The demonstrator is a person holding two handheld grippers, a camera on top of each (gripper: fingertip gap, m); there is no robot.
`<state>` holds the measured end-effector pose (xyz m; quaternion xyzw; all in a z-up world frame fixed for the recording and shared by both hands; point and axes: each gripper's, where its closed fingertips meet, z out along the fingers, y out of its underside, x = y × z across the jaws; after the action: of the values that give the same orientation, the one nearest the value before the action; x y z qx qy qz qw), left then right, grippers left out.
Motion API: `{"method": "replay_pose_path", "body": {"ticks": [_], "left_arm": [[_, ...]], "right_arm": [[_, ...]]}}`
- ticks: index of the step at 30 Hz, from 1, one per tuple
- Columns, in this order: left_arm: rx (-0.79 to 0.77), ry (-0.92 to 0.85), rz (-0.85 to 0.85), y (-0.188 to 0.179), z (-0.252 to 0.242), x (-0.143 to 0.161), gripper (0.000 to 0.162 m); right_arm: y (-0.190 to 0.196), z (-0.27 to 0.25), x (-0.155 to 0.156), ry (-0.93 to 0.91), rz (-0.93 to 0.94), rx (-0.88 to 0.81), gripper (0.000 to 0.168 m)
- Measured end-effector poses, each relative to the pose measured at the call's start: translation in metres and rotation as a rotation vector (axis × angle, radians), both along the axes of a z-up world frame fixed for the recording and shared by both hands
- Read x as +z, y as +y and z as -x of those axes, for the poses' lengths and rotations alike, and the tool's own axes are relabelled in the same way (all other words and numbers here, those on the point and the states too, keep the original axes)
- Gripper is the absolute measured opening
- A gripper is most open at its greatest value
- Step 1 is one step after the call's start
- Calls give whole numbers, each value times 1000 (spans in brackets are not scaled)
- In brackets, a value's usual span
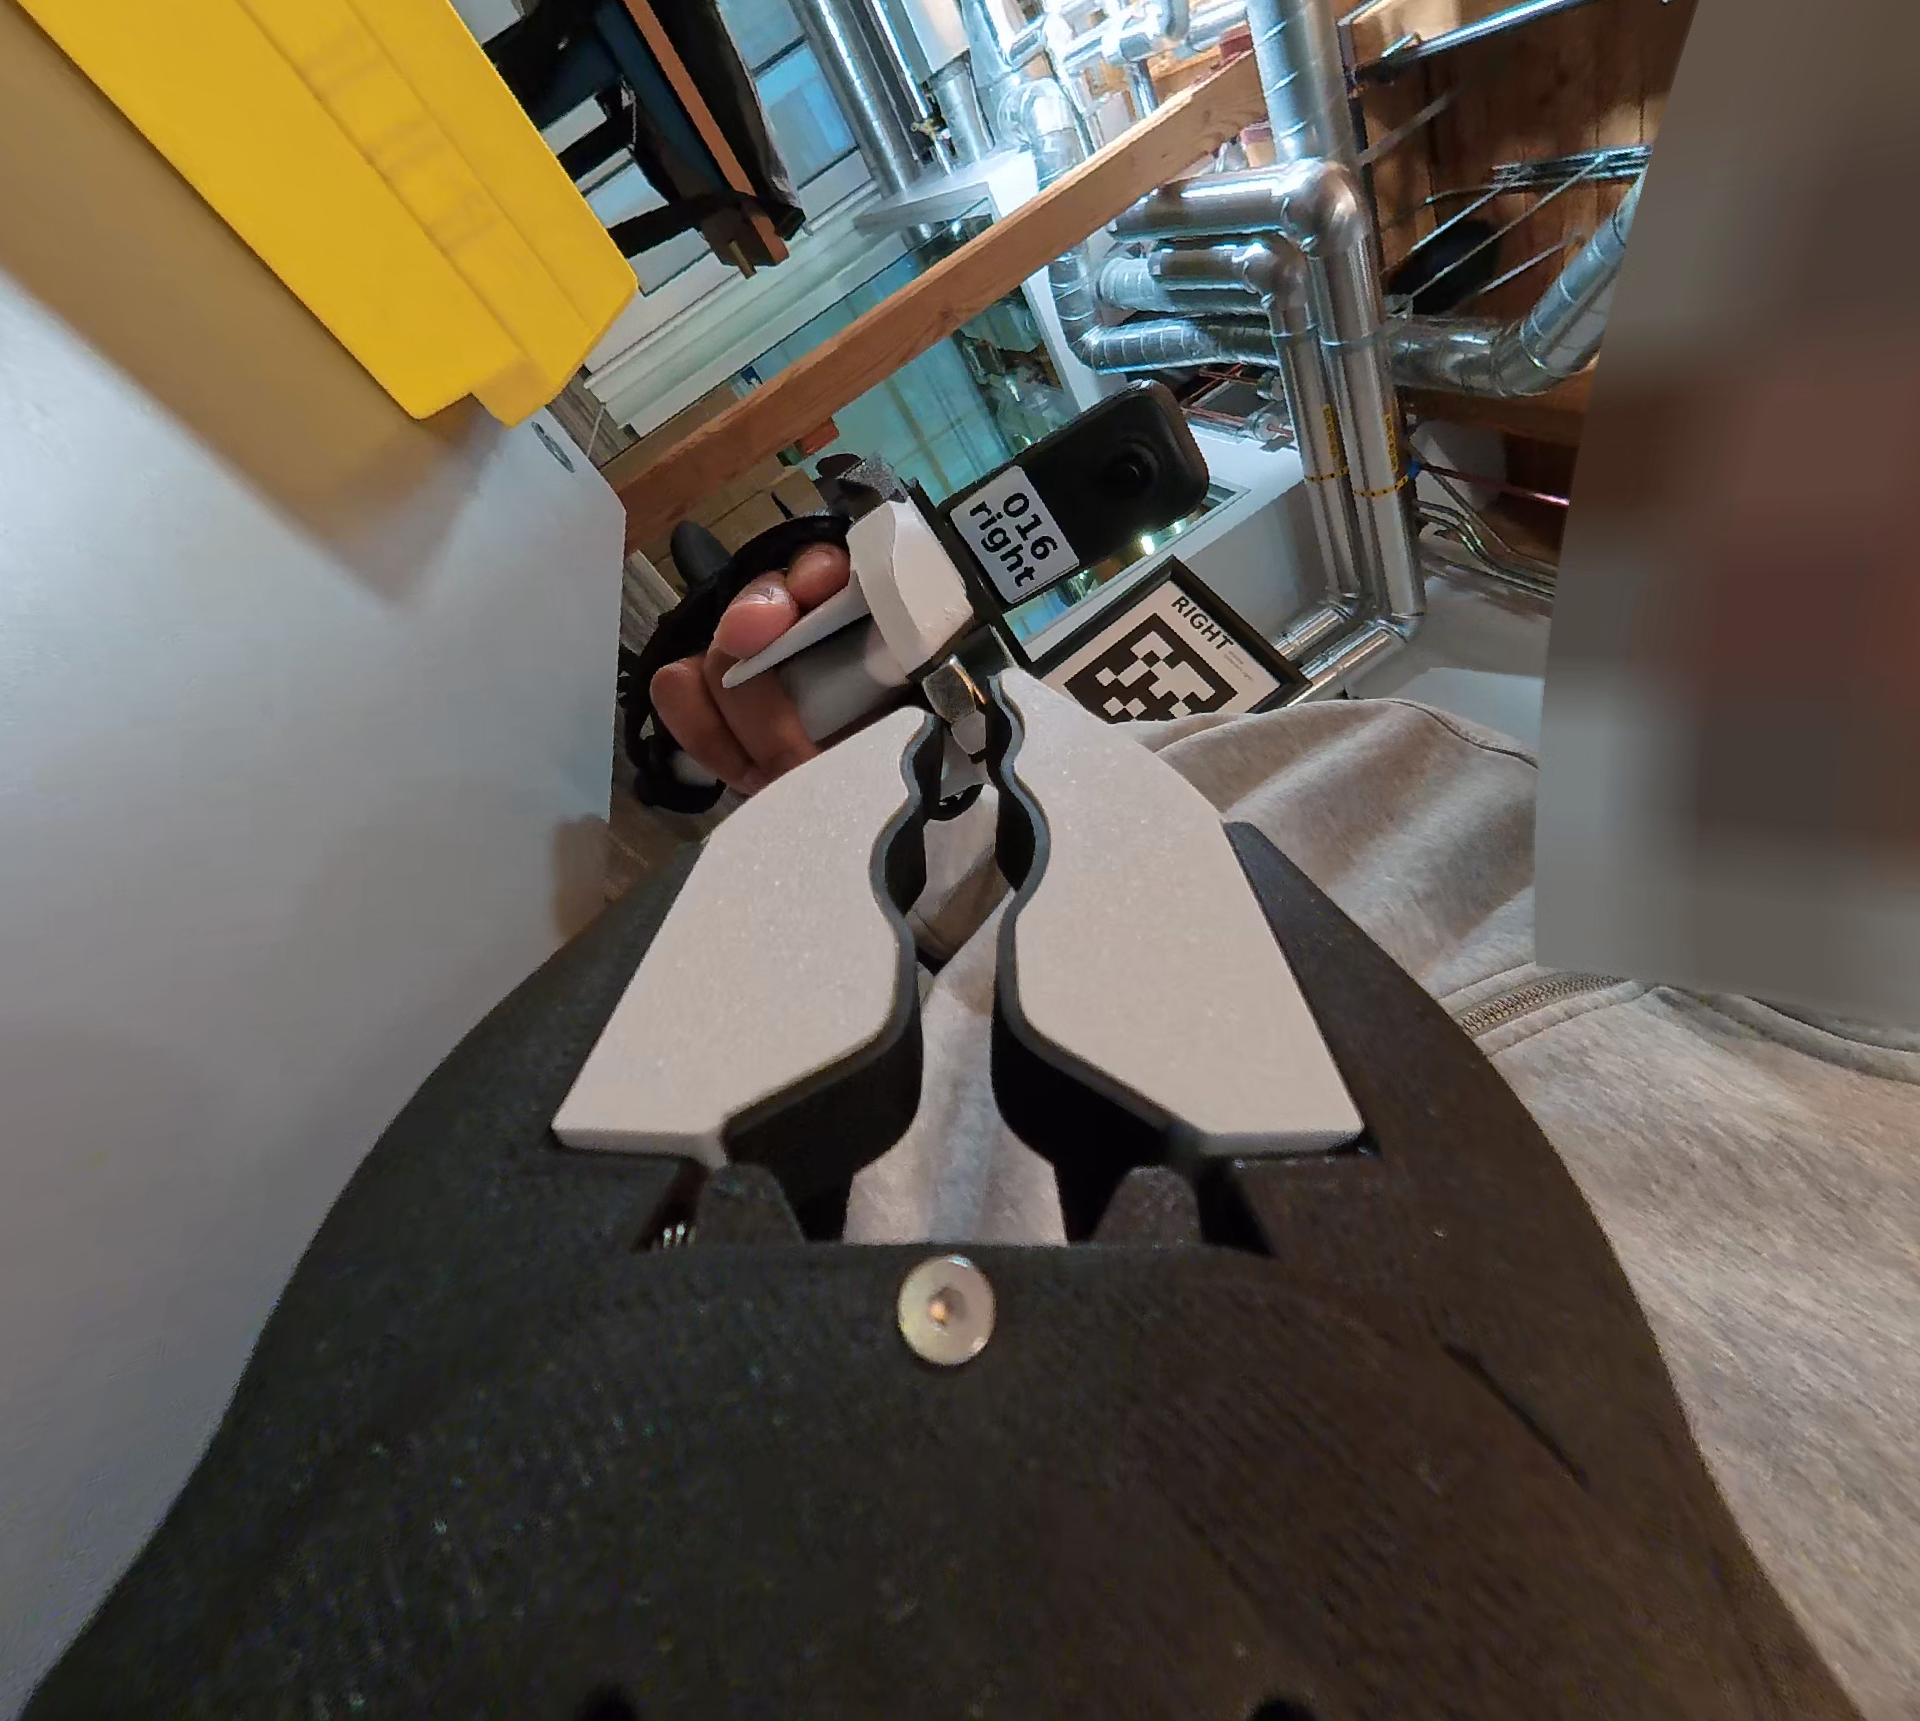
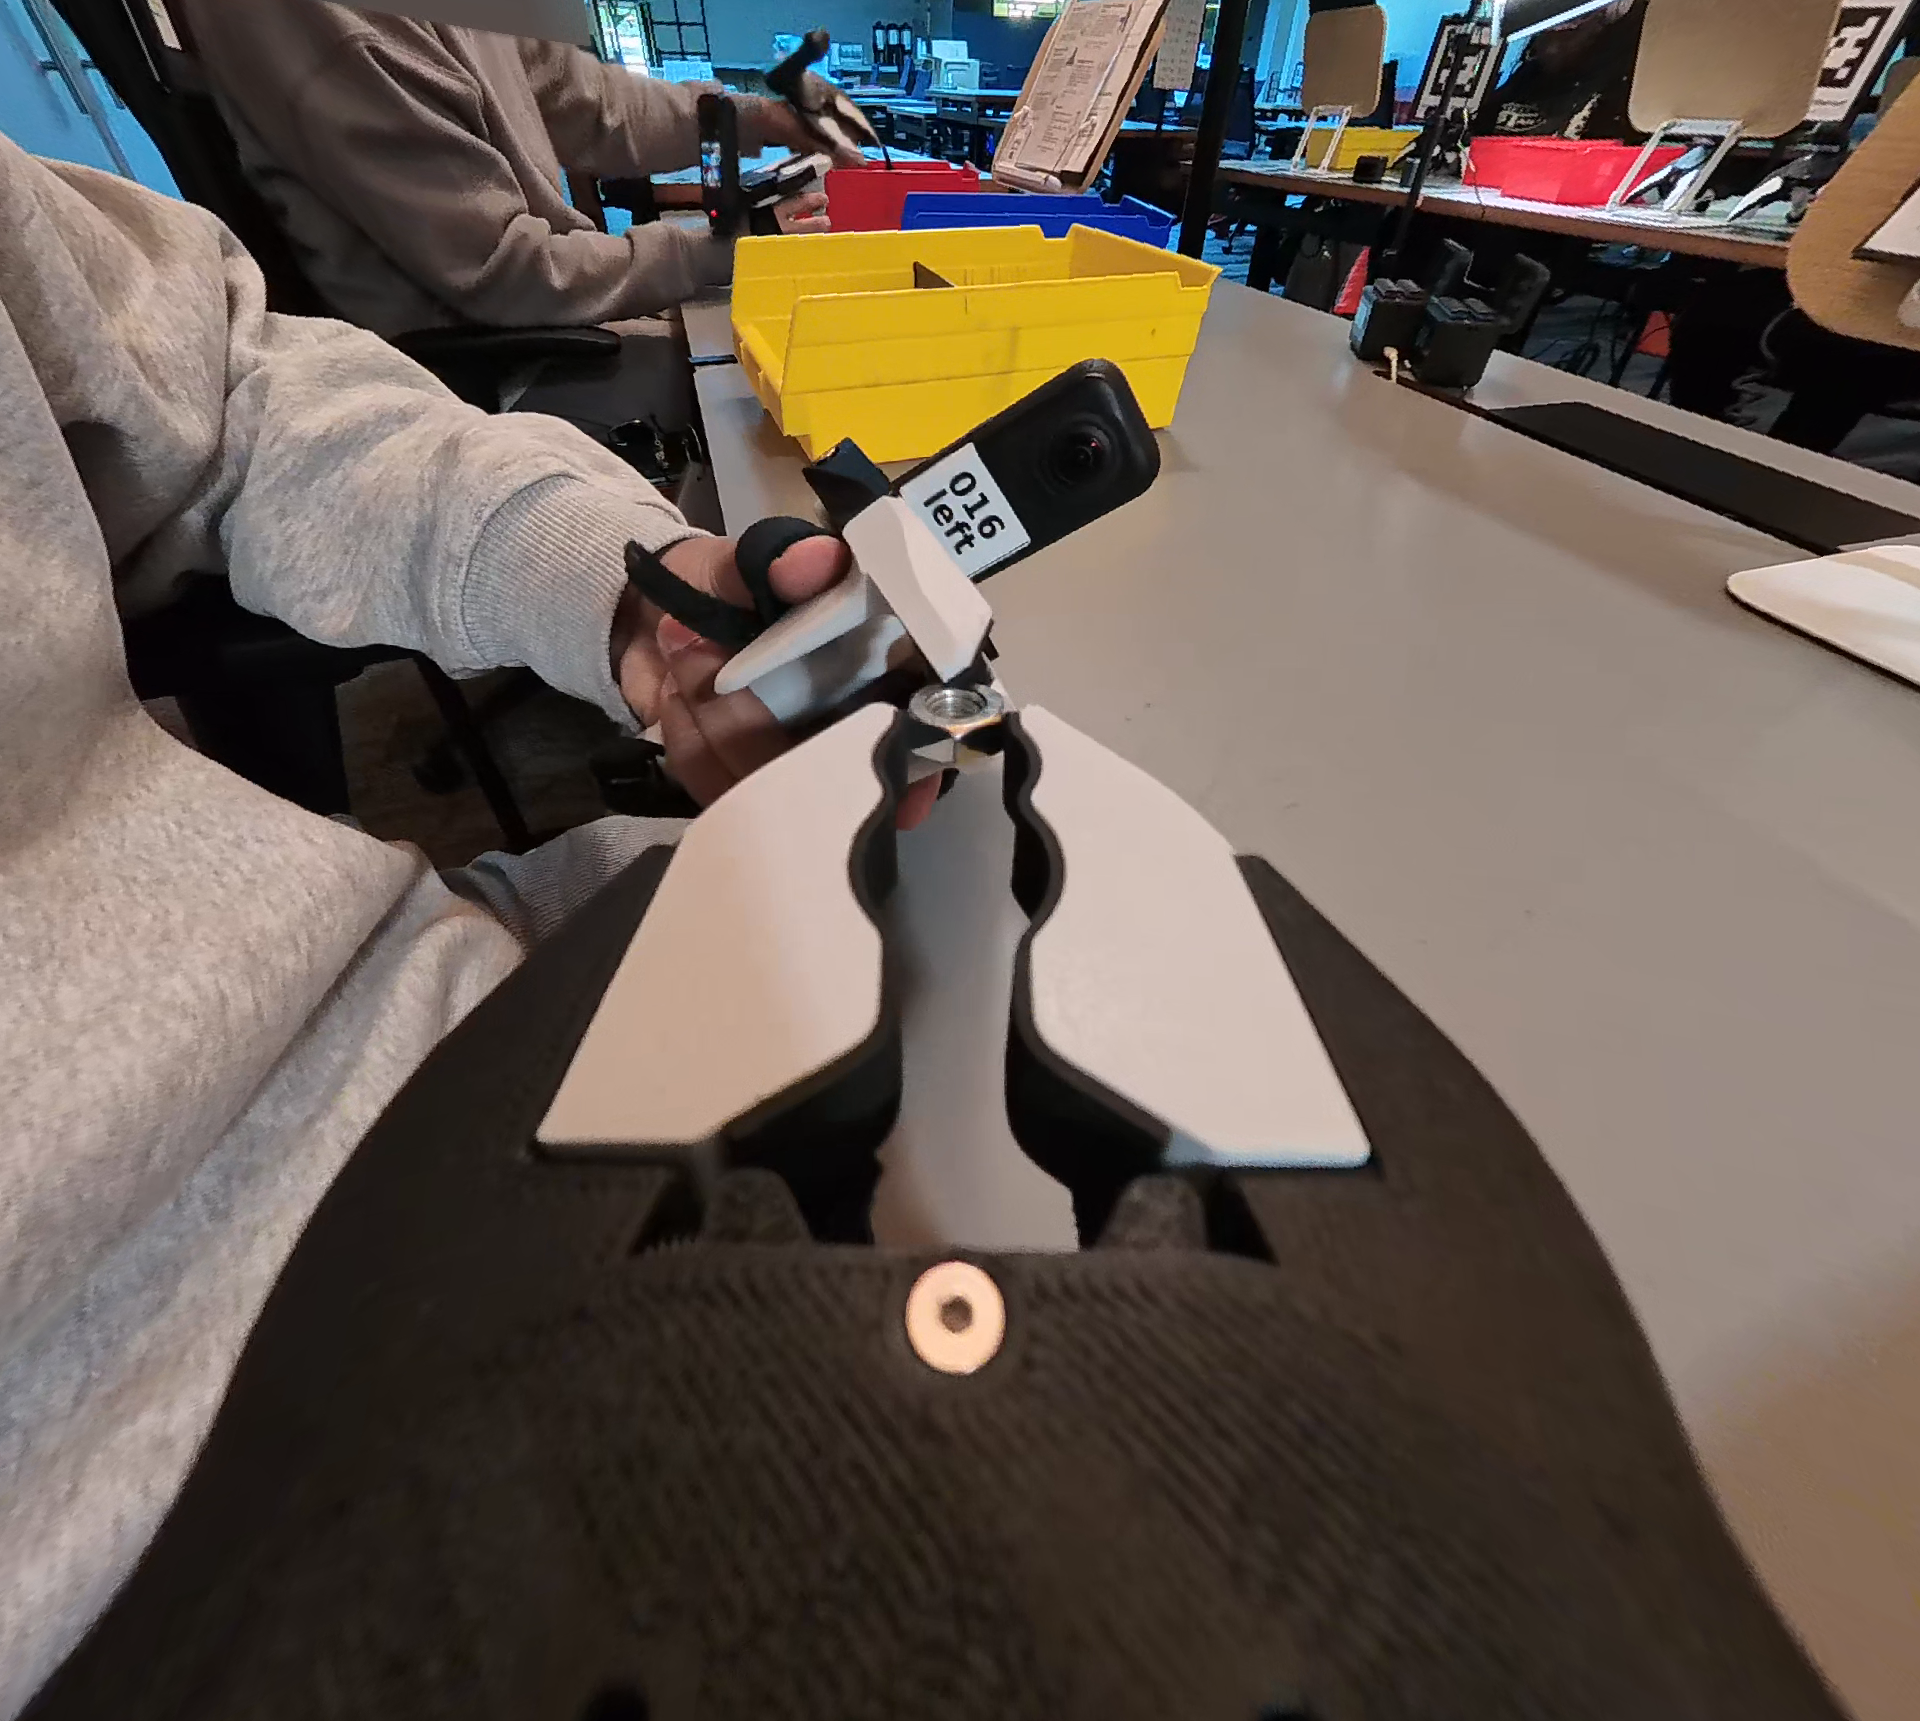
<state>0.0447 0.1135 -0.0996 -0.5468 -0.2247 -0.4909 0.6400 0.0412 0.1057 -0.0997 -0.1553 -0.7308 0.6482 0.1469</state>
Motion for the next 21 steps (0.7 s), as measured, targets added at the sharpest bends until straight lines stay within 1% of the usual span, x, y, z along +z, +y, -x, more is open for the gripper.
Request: {"method": "replay_pose_path", "body": {"ticks": [7,16,21], "left_arm": [[8,-13,-10,-1,2,1,10],[2,-13,-8,0,1,1,10],[3,-17,-11,0,1,2,9]], "right_arm": [[1,1,1,-1,6,-7,19],[1,1,3,8,17,-11,25],[-1,1,3,32,3,-17,23]]}}
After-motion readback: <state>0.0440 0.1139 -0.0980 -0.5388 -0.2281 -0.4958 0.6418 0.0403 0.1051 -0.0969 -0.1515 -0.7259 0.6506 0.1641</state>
